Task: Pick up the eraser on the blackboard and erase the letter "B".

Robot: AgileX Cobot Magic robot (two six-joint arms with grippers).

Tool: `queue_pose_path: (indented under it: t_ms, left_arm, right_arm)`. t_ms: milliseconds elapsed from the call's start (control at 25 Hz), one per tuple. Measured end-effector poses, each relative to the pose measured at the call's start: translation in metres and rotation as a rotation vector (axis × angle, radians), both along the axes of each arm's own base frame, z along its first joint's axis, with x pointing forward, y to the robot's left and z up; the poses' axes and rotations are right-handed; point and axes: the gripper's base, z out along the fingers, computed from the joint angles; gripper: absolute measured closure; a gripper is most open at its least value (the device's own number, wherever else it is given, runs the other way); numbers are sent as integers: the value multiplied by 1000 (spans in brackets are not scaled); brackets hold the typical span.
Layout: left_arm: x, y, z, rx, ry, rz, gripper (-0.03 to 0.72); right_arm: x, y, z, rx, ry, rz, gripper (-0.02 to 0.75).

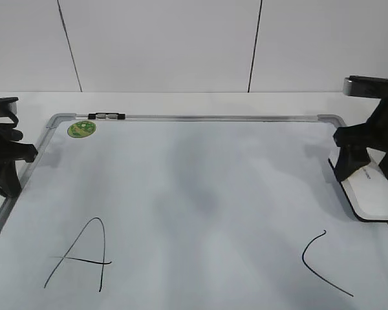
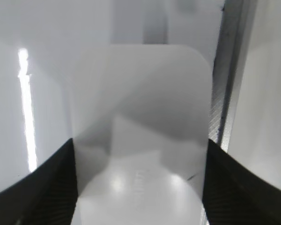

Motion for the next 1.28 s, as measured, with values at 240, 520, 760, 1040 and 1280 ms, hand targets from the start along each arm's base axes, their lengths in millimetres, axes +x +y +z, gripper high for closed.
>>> queue_pose_path:
  t_ms: [240,520,760,1040,1280]
  left_arm:
    - [0,0,0,0,0,-2,669]
    - [0,0,0,0,0,-2,669]
    - [0,0,0,0,0,-2,669]
    - [0,0,0,0,0,-2,669]
    - [0,0,0,0,0,-2,669]
  right_arm:
    - [4,-2,-10,-3,13,-11,206]
    - [8,-3,-10,-12,-32,-15,206]
    - [11,-4,-22,-23,-8,-12,206]
    - [12,-4,-23,-24,-8,-16,206]
    - [12,-4,-23,-24,-8,-16,206]
